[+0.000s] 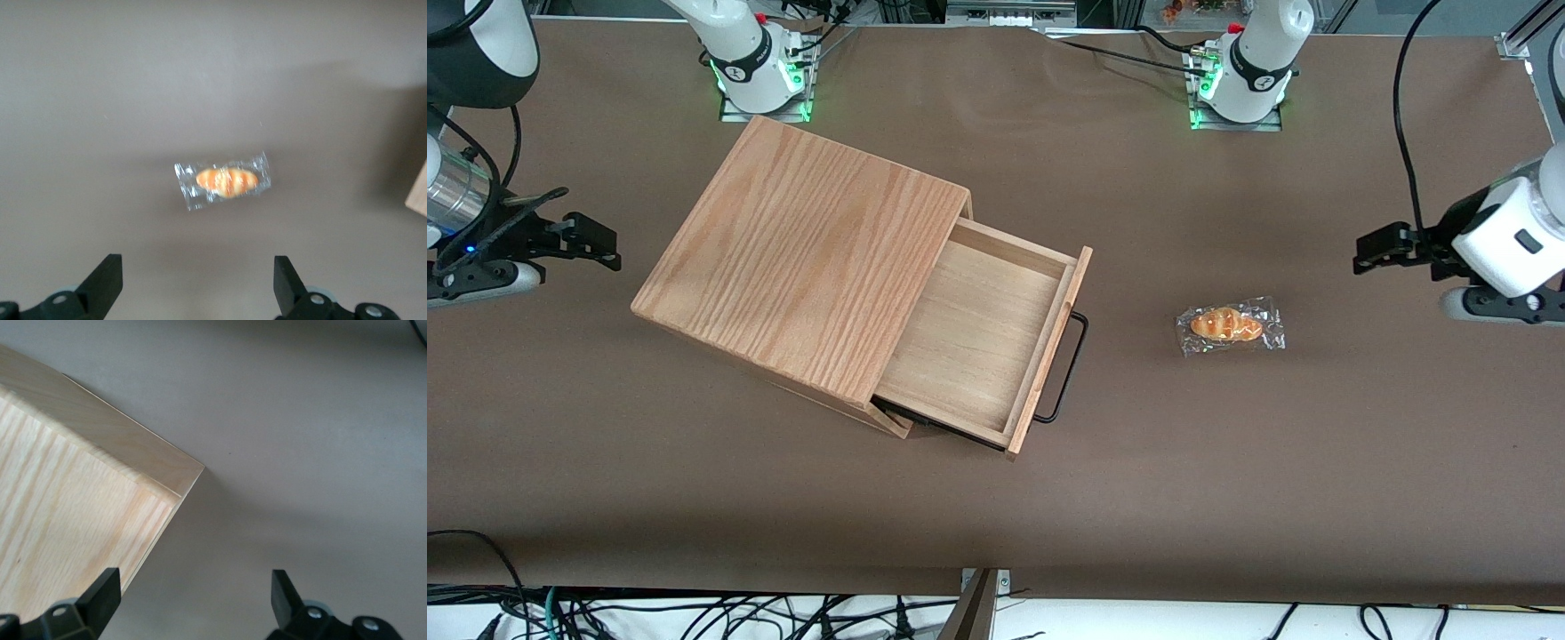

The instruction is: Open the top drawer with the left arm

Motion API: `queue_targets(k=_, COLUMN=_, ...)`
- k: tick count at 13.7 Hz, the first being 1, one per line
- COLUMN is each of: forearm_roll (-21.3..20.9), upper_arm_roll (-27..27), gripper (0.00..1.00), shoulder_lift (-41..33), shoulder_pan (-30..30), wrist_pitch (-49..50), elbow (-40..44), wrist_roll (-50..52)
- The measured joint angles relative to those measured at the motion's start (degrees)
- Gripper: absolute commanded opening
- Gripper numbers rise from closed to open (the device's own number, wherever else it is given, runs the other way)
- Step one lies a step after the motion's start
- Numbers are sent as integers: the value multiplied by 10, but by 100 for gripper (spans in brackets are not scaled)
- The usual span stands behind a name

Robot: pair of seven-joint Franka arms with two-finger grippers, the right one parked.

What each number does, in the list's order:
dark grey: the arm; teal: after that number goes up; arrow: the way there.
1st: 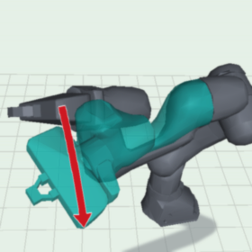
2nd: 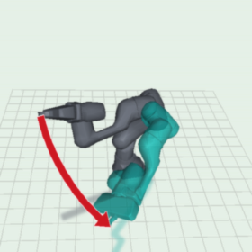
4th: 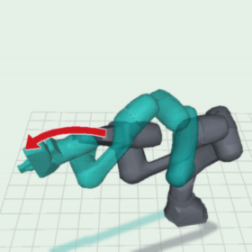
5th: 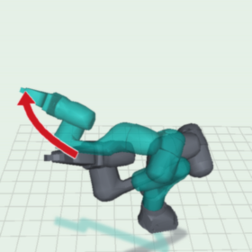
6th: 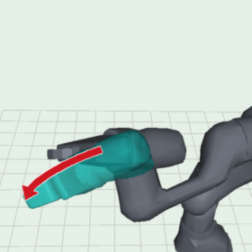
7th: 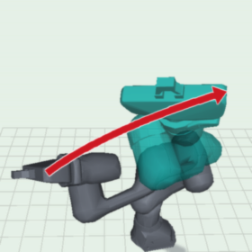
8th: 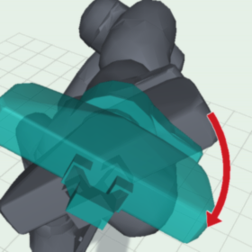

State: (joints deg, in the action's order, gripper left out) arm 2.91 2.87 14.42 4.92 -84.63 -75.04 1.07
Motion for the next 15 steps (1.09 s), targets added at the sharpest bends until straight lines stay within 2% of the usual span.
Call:
queue_targets(k=2, forearm_roll=-3, upper_arm_roll=-6, gripper=100, shoulder_lift=-43, shoulder_pan=-7, wrist_pitch=-36, elbow=-60, wrist_roll=-1)
queue_targets(k=5, forearm_roll=-61, upper_arm_roll=-72, gripper=100, shoulder_lift=-106, shoulder_pan=-35, wrist_pitch=-41, elbow=-121, wrist_roll=2)
queue_targets(k=7, forearm_roll=-57, upper_arm_roll=-82, gripper=100, shoulder_lift=-127, shoulder_pan=-38, wrist_pitch=-46, elbow=-147, wrist_roll=7)
queue_targets(k=15, forearm_roll=-26, upper_arm_roll=-68, gripper=100, shoulder_lift=-152, shoulder_pan=-42, wrist_pitch=-89, elbow=-201, wrist_roll=7)
